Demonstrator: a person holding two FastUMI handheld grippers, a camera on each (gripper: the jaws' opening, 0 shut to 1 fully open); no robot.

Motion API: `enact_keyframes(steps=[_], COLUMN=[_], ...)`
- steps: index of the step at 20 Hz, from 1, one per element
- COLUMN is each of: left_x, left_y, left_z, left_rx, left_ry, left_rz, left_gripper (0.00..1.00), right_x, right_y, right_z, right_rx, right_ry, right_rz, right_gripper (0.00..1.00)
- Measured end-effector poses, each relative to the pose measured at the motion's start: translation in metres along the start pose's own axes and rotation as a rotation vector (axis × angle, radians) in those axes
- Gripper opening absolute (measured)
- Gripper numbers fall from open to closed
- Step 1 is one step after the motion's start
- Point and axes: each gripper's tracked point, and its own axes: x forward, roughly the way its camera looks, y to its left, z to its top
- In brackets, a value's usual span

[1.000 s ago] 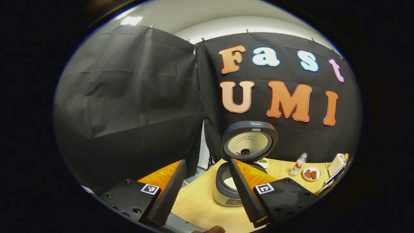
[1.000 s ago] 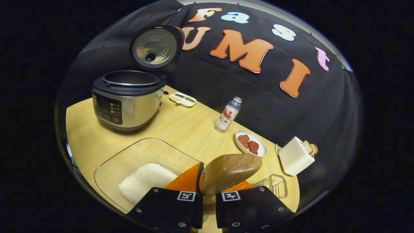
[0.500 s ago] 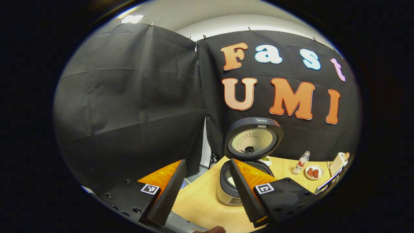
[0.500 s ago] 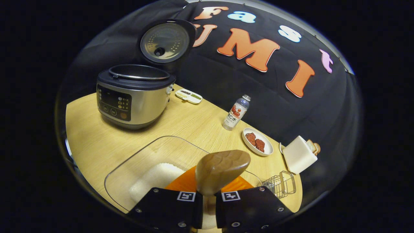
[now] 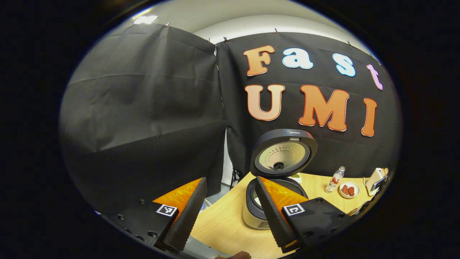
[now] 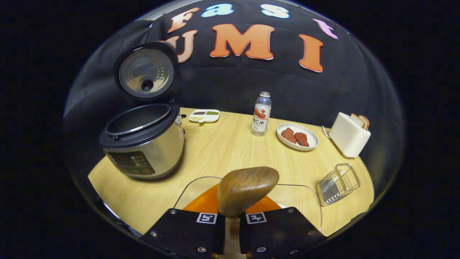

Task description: Close the left gripper, press the button to open the rice cooker; take a wooden spoon from the chopstick holder with the right hand, scoop a spoonful of rice and pour it into the rice cooker, then put the wooden spoon back into the chopstick holder.

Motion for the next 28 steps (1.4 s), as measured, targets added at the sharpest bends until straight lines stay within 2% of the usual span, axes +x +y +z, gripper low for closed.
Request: enact_keyframes(steps=[2,3,4,8,13,14,15,16,21,24,28], left_x=[0.007,0.010,0.013,0.017,0.017,0.017,0.016,0.015,0.015,0.015,0.016], left_y=[0.001,0.001,0.000,-0.005,-0.018,-0.021,-0.024,-0.026,-0.040,-0.049,-0.066], left_z=[-0.002,-0.002,-0.003,-0.003,-0.004,-0.002,-0.001,0.000,0.003,0.006,0.007], left_rx=[0.011,0.017,0.023,0.032,0.056,0.062,0.069,0.077,0.109,0.112,0.108], left_ry=[0.010,0.014,0.017,0.025,0.041,0.040,0.039,0.038,0.039,0.038,0.036], left_rz=[-0.013,-0.020,-0.027,-0.049,-0.080,-0.084,-0.088,-0.093,-0.122,-0.135,-0.152], left_gripper=[0.92,0.92,0.92,0.92,0.92,0.92,0.92,0.92,0.92,0.92,0.92], right_x=[0.002,0.003,0.003,0.005,0.007,0.008,0.009,0.011,0.016,0.013,0.009], right_y=[-0.004,-0.006,-0.007,-0.003,-0.003,-0.002,-0.002,0.000,0.004,0.004,-0.012], right_z=[0.001,0.002,0.001,-0.002,0.000,-0.001,-0.001,-0.003,-0.003,0.007,0.014], right_rx=[0.094,0.129,0.174,0.373,0.449,0.477,0.512,0.547,0.692,0.778,0.855], right_ry=[0.018,0.024,0.037,0.084,0.087,0.095,0.101,0.110,0.140,0.144,0.151], right_rz=[-0.009,-0.020,-0.018,0.028,0.055,0.070,0.083,0.098,0.173,0.253,0.322], right_gripper=[0.16,0.19,0.15,0.15,0.15,0.16,0.12,0.15,0.15,0.15,0.15])
